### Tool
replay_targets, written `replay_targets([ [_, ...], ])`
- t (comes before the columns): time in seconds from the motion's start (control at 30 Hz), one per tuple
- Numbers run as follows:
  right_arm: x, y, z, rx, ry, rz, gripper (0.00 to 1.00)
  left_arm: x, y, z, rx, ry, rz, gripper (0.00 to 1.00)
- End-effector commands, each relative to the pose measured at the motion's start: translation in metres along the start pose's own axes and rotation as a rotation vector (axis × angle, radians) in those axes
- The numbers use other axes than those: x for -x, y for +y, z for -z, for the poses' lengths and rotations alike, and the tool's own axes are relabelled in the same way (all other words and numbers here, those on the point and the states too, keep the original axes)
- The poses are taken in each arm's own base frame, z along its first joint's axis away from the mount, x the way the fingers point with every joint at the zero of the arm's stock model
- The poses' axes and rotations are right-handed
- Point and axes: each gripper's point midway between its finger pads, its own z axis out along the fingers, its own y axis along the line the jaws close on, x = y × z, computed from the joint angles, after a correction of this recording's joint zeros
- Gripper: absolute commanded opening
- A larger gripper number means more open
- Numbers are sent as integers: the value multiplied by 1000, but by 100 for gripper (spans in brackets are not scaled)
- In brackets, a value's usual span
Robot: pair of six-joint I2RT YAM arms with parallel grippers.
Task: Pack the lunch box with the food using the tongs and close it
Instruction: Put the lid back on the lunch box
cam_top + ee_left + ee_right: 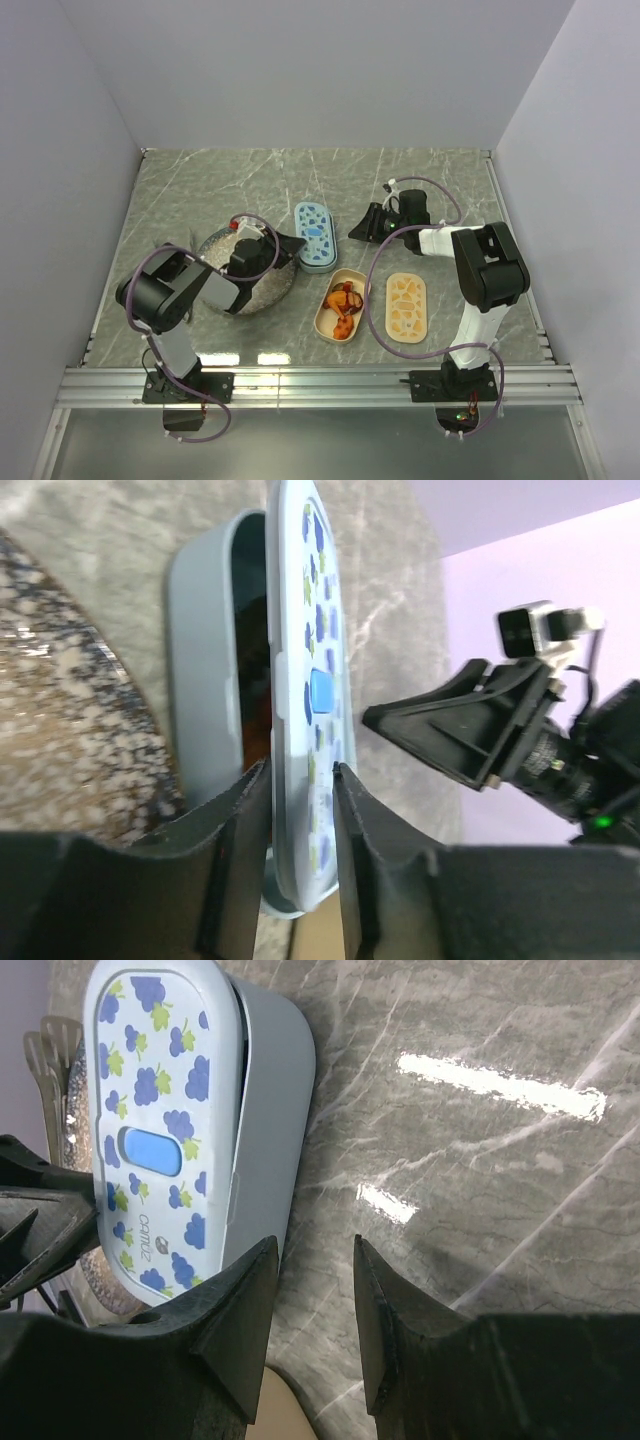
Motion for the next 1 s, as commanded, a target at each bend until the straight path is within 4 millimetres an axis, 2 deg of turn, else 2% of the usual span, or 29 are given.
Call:
replay_targets([
  [0.0, 10, 10, -3, 24, -18, 47, 44, 13, -7, -4, 22, -36, -65, 36],
  [0.2, 9, 11, -2, 24, -16, 51, 44, 16, -3, -6, 54, -44, -99, 45],
  [0.33, 7, 13, -3, 28, -12, 55, 44, 19, 7, -8, 139, -49, -146, 56],
  [0.43, 7, 13, -3, 30, -12, 56, 44, 24, 14, -7, 186, -70, -176, 61],
  [0.57, 6, 13, -3, 32, -9, 59, 44, 26, 14, -6, 193, -82, -194, 62],
  [0.77, 5, 14, -4, 33, -4, 62, 44, 25, 2, -6, 179, -107, -220, 62],
  [0.97, 5, 14, -4, 27, -8, 68, 44, 35, -8, 0, 166, -150, -234, 62],
])
